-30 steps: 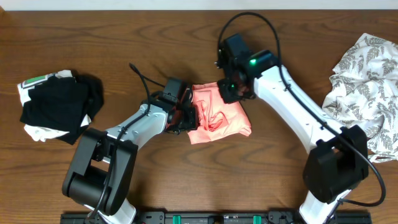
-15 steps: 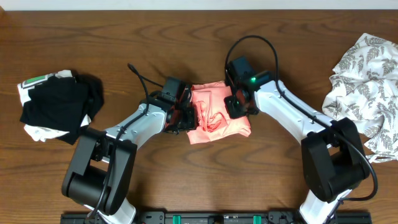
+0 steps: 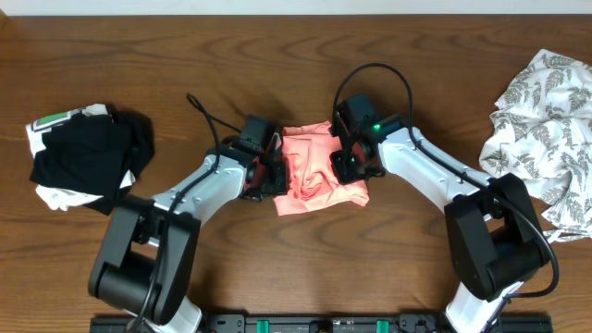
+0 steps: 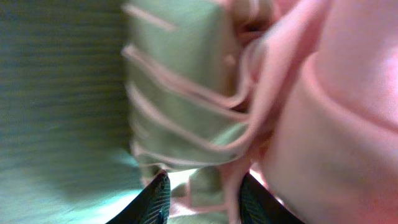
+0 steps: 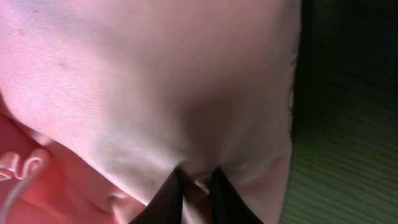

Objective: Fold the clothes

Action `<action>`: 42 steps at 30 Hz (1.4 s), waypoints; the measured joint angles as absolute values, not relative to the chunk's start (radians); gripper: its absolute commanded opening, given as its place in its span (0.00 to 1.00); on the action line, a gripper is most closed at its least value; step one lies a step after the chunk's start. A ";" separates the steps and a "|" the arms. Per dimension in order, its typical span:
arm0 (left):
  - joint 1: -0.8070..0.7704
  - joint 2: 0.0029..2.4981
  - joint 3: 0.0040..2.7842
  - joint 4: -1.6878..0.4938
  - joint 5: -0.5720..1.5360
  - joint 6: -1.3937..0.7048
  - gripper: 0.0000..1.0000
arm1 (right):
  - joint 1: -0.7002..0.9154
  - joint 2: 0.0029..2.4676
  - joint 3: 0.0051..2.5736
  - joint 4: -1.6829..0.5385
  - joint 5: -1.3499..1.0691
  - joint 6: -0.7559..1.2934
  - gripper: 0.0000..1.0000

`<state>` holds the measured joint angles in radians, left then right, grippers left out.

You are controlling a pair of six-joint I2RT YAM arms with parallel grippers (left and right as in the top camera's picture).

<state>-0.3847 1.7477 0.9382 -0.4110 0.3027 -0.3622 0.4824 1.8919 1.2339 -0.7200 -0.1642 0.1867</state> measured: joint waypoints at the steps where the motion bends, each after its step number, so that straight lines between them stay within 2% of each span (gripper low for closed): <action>1: -0.383 1.736 0.938 -0.426 0.274 -0.362 0.37 | 0.482 1.892 1.234 -0.720 -0.167 0.187 0.15; 8: -0.369 1.575 0.937 -0.485 0.104 -0.363 0.37 | 0.482 1.892 1.234 -0.720 -0.176 0.187 0.15; 17: -0.391 1.388 0.937 -0.393 0.110 -0.398 0.25 | 0.482 1.892 1.234 -0.719 -0.178 0.187 0.15; 27: -0.501 1.483 0.937 -0.150 0.232 -0.387 0.22 | 0.482 1.892 1.233 -0.720 -0.182 0.187 0.15; 42: -0.514 1.620 0.937 -0.055 0.294 -0.385 0.23 | 0.482 1.892 1.233 -0.720 -0.183 0.191 0.15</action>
